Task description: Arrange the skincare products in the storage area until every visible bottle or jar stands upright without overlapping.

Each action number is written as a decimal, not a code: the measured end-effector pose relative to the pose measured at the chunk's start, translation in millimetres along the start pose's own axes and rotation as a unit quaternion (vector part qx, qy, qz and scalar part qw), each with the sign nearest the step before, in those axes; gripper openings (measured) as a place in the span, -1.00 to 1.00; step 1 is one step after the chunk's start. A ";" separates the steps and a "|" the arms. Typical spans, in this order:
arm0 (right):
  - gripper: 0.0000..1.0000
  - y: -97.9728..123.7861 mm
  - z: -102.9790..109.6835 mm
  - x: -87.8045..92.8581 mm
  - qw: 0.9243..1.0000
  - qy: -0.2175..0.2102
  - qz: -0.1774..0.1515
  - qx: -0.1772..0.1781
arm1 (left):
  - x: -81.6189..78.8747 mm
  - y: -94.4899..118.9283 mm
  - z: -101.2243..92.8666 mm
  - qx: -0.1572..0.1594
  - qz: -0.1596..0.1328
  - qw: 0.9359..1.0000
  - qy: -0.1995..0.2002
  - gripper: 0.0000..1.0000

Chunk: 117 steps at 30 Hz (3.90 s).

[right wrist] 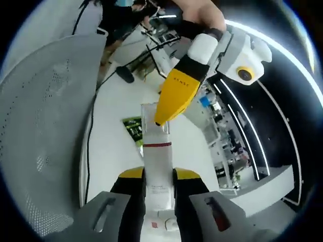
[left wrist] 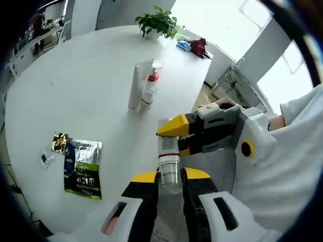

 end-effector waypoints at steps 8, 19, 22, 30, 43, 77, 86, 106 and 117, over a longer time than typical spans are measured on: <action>-0.61 7.0 1.1 13.8 0.971 -0.229 -0.027 -0.065 | -19.5 2.9 -17.5 0.063 -0.112 0.986 -0.108 -0.13; -0.61 23.6 -1.8 25.4 0.824 -0.516 -0.138 -0.189 | -43.4 6.6 -45.8 0.074 -0.207 0.947 -0.233 -0.36; -0.61 27.0 -3.3 25.6 0.799 -0.544 -0.162 -0.199 | -52.1 9.0 -50.9 0.079 -0.218 0.941 -0.248 -0.43; -0.60 30.3 -2.3 24.7 0.790 -0.556 -0.166 -0.200 | -63.1 2.8 -52.2 0.065 -0.202 0.944 -0.253 -0.52; -0.32 19.5 -16.2 45.9 0.873 -0.479 -0.030 -0.084 | -77.1 0.4 -29.3 -0.057 -0.189 0.973 -0.118 -0.55; -0.59 44.0 -44.1 7.2 0.687 -0.652 -0.234 -0.220 | -92.1 32.6 -59.3 0.124 -0.264 0.943 -0.161 -0.41; -0.59 46.0 -44.0 -2.6 0.692 -0.622 -0.262 -0.256 | -91.0 29.3 -62.0 0.136 -0.230 0.943 -0.198 -0.49; -0.52 42.6 -51.3 24.1 0.802 -0.545 -0.175 -0.169 | -95.3 4.6 -67.9 0.065 -0.206 0.937 -0.273 -0.54; -0.60 60.8 -43.2 48.9 0.848 -0.492 -0.128 -0.151 | -95.0 -32.1 -74.6 0.115 -0.222 0.920 -0.302 -0.53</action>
Point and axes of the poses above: the point that each gripper's makers call its tool centre point, and the gripper's own axes: y roughly backward along the fingers, z roughly to its left, x roughly out of its underside, the point moved 5 cm from there along y, roughly backward along the fingers, and after that the axes turned 8 degrees about x, right-handed, at the moved point
